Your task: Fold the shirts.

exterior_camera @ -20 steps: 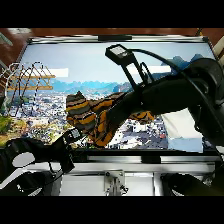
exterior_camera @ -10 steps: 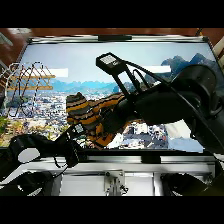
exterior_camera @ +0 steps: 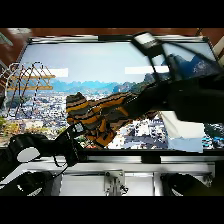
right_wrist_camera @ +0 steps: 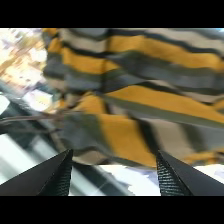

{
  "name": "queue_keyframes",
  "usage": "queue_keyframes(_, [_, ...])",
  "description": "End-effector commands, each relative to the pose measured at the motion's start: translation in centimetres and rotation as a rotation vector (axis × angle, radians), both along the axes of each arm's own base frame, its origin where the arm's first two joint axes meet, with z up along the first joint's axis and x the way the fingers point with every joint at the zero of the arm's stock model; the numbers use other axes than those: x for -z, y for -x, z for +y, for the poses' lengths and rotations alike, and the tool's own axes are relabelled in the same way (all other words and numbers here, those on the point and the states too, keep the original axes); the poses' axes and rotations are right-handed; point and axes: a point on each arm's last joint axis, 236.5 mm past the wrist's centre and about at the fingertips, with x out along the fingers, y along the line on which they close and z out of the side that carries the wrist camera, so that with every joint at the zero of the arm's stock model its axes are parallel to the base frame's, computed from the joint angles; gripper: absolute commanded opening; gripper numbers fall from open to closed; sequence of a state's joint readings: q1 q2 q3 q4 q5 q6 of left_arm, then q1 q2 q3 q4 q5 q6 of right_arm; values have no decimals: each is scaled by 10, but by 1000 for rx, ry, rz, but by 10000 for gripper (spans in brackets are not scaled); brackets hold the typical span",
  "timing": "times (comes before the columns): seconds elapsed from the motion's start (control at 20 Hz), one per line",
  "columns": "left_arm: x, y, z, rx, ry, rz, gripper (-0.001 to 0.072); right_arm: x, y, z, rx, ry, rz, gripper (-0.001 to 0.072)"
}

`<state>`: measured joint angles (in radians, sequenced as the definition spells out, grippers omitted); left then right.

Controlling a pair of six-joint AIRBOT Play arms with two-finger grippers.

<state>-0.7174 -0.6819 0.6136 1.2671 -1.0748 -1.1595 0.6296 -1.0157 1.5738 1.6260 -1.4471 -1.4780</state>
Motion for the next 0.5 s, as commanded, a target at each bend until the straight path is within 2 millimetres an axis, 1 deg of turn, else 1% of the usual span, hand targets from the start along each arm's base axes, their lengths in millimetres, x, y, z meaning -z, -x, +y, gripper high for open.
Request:
queue_keyframes(0.0, [0,1,1,14,-6,-4,33,-10,-32,-114,263,210,-101,621])
queue_keyframes(0.05, [1,1,4,33,-25,-10,33,1,-36,-139,232,337,-86,621])
queue_keyframes(0.1, [2,0,11,42,-61,-21,33,17,-37,-154,99,481,-56,562])
queue_keyframes(0.15, [3,-4,20,48,-102,-41,33,34,-36,-154,-113,591,-36,429])
queue_keyframes(0.2, [2,-10,26,52,-136,-67,33,49,-37,-144,-301,626,-31,381])
queue_keyframes(0.25, [0,-12,30,71,-159,-85,34,64,-40,-134,-468,643,-24,382])
queue_keyframes(0.3, [0,-13,35,92,-186,-95,33,78,-45,-128,-587,667,-18,383])
queue_keyframes(0.4, [0,-14,40,97,-211,-101,33,102,-56,-117,-707,672,8,401])
queue_keyframes(0.45, [0,-14,40,102,-212,-102,33,112,-57,-107,-740,636,31,401])
